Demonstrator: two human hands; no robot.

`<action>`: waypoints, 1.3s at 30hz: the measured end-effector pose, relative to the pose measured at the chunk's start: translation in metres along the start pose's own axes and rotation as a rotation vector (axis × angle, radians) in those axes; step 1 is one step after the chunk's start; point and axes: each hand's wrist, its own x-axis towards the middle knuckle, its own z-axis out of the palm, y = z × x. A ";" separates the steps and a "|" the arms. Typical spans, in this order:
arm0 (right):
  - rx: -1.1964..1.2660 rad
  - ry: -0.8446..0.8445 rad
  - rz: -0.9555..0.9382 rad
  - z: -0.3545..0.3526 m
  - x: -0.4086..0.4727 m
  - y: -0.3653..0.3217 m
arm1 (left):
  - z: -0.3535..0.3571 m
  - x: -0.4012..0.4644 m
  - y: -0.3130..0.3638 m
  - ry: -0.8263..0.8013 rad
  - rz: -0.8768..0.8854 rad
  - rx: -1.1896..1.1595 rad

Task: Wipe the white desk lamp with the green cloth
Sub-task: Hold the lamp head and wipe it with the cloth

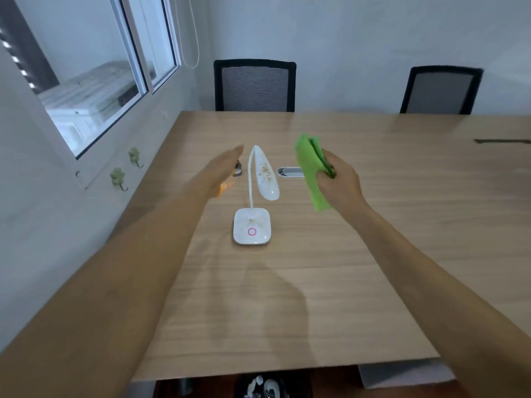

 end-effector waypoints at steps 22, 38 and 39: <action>-0.435 -0.182 -0.837 -0.001 -0.039 -0.016 | 0.015 0.019 0.020 -0.018 0.086 0.079; -0.464 0.108 -0.918 -0.011 -0.025 -0.010 | 0.016 0.022 0.021 -0.081 0.063 0.043; -0.468 0.076 -0.895 -0.006 -0.020 -0.012 | 0.017 0.021 0.022 -0.081 0.064 0.031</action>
